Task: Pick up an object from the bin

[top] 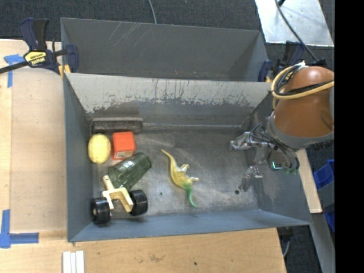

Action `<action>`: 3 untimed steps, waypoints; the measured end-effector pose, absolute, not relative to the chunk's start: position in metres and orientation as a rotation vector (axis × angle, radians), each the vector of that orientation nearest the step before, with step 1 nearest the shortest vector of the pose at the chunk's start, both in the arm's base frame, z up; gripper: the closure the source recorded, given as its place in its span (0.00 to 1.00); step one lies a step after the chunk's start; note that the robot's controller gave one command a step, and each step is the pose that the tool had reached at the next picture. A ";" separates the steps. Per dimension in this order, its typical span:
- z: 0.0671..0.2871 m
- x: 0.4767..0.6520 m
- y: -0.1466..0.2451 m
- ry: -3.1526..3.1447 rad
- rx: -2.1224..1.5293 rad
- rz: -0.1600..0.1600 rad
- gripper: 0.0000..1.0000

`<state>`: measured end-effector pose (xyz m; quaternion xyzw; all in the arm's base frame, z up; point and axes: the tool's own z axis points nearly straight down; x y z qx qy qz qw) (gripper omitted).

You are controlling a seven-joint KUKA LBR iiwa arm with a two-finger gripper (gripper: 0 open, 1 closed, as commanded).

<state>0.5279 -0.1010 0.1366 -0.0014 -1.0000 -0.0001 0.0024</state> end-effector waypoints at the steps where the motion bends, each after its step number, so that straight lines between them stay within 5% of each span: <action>1: 0.140 0.530 -0.101 -3.145 -0.001 0.001 0.00; 2: 0.108 0.535 -0.041 -3.143 0.123 0.002 0.00; 3: 0.107 0.543 -0.081 -3.124 0.371 -0.001 0.00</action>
Offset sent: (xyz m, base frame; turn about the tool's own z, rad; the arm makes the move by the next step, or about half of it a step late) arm 0.0120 0.1297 -0.0666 -0.1741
